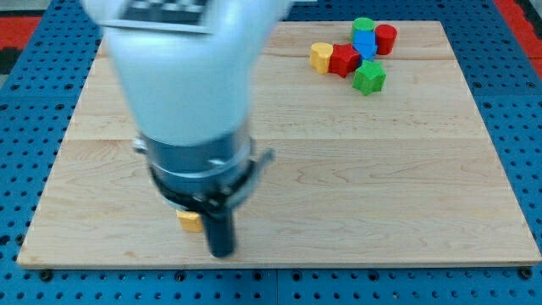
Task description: Push the hexagon closer to the yellow heart
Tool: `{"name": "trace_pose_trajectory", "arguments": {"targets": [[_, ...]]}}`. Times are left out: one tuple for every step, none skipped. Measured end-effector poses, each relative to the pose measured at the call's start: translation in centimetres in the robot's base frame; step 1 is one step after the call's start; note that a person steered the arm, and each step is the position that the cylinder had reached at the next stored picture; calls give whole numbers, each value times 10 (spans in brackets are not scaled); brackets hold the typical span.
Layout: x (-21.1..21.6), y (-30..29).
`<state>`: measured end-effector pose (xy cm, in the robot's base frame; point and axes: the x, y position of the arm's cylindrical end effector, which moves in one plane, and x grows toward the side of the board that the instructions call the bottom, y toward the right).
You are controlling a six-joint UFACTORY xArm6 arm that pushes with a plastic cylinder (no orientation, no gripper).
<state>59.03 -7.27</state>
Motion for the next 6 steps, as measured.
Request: {"name": "trace_pose_trajectory", "arguments": {"targets": [[-61, -16], [-14, -21], [-31, -73], [-88, -50], [-137, -87], [-127, -97]]}}
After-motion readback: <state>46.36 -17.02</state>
